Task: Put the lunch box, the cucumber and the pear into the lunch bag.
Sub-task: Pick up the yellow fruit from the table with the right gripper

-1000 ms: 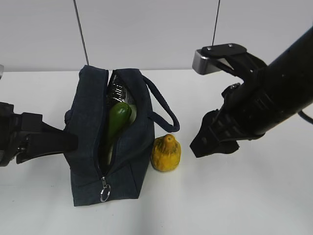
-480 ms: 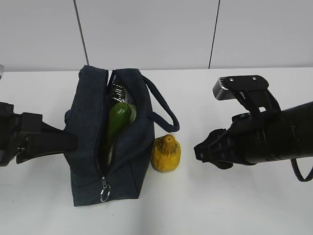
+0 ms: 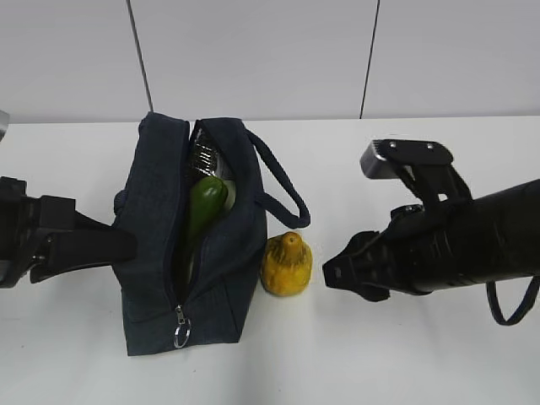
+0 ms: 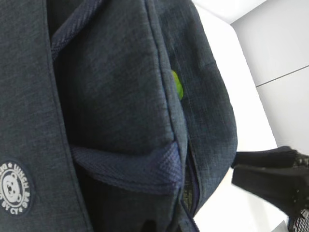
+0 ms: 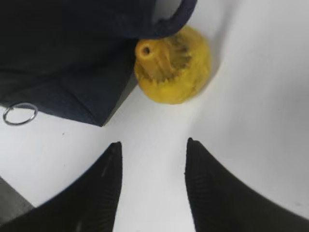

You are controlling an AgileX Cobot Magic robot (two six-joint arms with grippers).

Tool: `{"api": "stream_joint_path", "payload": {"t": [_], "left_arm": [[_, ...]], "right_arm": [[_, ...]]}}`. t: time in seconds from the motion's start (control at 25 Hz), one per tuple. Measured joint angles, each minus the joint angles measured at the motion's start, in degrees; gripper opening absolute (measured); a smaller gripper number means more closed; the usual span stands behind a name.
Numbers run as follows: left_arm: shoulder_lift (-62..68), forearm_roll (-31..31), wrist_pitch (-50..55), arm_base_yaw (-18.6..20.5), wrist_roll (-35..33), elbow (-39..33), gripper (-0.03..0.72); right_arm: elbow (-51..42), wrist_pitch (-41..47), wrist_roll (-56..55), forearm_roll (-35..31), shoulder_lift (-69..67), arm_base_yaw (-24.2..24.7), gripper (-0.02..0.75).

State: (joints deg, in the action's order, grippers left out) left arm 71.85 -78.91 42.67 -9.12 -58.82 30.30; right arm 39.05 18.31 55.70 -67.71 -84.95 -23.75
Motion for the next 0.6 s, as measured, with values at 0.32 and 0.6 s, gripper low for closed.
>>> {"api": "stream_joint_path", "payload": {"t": [0.32,0.6], "left_arm": [[0.0,0.0,0.0,0.0,0.0,0.0,-0.015],[0.0,0.0,0.0,0.0,0.0,0.0,-0.015]], "right_arm": [[0.16,4.7,22.78,-23.37,-4.02,0.0,0.482],[2.91,2.05,37.86,-34.98,-7.52,0.0,0.492]]}}
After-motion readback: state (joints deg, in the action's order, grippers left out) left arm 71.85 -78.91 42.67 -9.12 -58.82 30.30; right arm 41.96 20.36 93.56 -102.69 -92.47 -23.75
